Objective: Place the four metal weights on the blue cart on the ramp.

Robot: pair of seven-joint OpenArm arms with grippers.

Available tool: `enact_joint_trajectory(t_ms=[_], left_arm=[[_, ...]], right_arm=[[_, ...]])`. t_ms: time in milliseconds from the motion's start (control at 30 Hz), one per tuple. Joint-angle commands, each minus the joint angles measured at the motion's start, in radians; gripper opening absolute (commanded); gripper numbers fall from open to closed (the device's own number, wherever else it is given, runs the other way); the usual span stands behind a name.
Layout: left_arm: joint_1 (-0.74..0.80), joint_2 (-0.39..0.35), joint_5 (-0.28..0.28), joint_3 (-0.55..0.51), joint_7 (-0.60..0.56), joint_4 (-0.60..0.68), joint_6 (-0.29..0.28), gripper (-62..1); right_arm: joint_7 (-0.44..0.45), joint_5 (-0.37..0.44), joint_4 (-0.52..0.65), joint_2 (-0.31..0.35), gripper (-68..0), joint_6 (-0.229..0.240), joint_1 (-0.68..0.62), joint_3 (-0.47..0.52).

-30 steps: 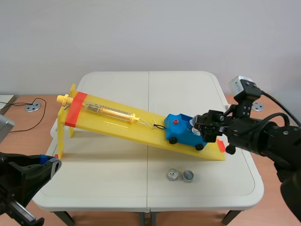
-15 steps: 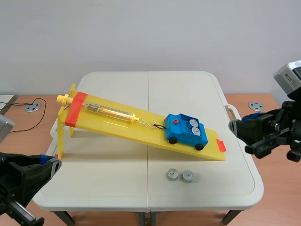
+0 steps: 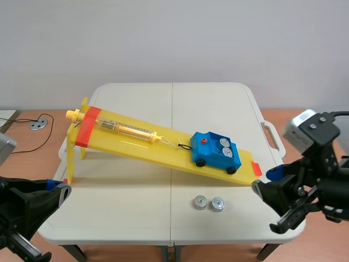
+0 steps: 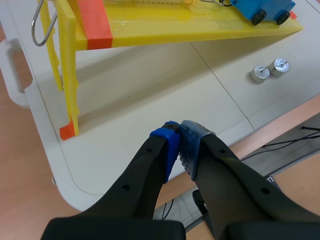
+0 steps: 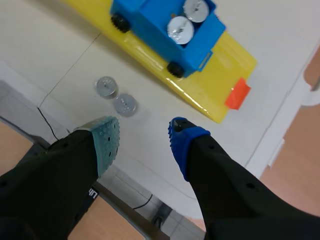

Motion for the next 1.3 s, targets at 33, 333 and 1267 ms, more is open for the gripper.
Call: enact_joint_trajectory(t_ms=[33, 333, 1267], left_arm=[[-0.018, -0.004, -0.051, -0.01, -0.085, 0.072, -0.029, -58.0], [-0.018, -0.004, -0.051, -0.01, -0.085, 0.072, -0.029, -58.0], [-0.018, -0.004, -0.051, -0.01, -0.085, 0.072, -0.029, -58.0]], right_arm=[[0.161, -0.014, 0.007, -0.013, -43.1, 0.0, 0.096, -0.049], [0.263, -0.149, -0.143, -0.08, -43.1, -0.05, 0.199, -0.159], [0.385, -0.319, -0.478, -0.213, -43.1, -0.239, 0.389, -0.345]])
